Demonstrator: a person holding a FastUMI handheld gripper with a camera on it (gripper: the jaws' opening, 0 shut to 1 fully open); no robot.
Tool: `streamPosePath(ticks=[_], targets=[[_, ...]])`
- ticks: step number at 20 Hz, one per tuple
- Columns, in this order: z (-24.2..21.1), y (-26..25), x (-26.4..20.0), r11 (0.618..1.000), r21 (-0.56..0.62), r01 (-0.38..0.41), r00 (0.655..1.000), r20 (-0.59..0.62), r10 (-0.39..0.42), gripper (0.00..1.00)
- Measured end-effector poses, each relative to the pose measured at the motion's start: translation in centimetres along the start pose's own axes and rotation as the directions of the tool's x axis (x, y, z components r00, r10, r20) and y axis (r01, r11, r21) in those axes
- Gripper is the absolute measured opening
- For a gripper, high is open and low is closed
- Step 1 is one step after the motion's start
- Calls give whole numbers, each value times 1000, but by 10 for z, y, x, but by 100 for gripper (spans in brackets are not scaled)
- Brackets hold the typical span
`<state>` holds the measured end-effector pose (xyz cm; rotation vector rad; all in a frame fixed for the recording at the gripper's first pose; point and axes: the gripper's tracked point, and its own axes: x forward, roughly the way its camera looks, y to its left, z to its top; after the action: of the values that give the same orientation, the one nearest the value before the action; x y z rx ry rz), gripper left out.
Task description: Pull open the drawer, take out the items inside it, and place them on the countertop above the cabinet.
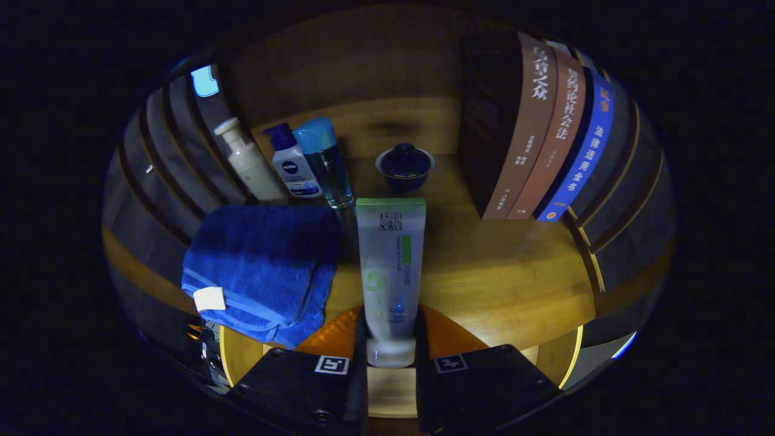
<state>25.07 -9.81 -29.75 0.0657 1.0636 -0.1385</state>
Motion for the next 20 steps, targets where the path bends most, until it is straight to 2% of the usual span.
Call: streamPosePath(ticks=[3,6,10,13,20], targets=[[-5,-8,15,1000,5,22,999,-41,-21,36],[0,-8,20,999,29,13,999,-30,-12,45],[17,-2,5,1000,19,-7,999,52,6,99],[15,-4,-17,1000,14,0,996,84,-1,99],[-9,2,-99,1000,5,-13,964,265,11,99]])
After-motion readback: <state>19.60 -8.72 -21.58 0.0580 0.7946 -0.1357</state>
